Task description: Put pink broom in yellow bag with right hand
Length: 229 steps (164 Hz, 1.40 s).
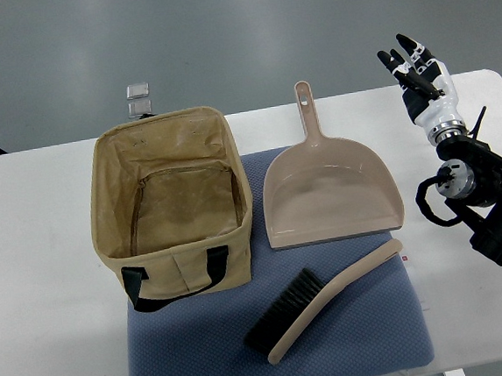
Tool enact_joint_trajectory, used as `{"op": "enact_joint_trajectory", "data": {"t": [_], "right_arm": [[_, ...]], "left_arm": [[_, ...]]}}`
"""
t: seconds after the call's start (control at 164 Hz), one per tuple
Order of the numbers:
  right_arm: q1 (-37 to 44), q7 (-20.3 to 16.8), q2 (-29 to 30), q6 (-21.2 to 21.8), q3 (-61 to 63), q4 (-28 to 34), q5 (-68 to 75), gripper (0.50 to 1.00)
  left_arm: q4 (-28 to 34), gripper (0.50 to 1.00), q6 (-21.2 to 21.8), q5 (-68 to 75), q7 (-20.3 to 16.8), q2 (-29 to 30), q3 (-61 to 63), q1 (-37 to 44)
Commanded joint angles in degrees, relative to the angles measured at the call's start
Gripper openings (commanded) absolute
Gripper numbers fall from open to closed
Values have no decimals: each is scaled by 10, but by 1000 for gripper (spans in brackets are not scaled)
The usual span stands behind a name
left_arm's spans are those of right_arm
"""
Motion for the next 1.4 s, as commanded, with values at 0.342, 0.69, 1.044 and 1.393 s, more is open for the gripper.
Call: {"op": "enact_joint_trajectory", "data": {"t": [0.342,0.69,1.044,1.393], "right_arm": [[-1,0,1,-1,-2,0,0,930],[0,0,-2,0,-4,0,0,930],[9,-1,-8,-3,-3,-1,-6,930],[13,2,-50,-11,-20,6,-11,930]], "left_arm": [[8,1000,0,0,1,0,0,0],[6,1000,0,0,1,0,0,0],[6,1000,0,0,1,0,1,-3],[7,1000,0,0,1,0,1,-4]]}}
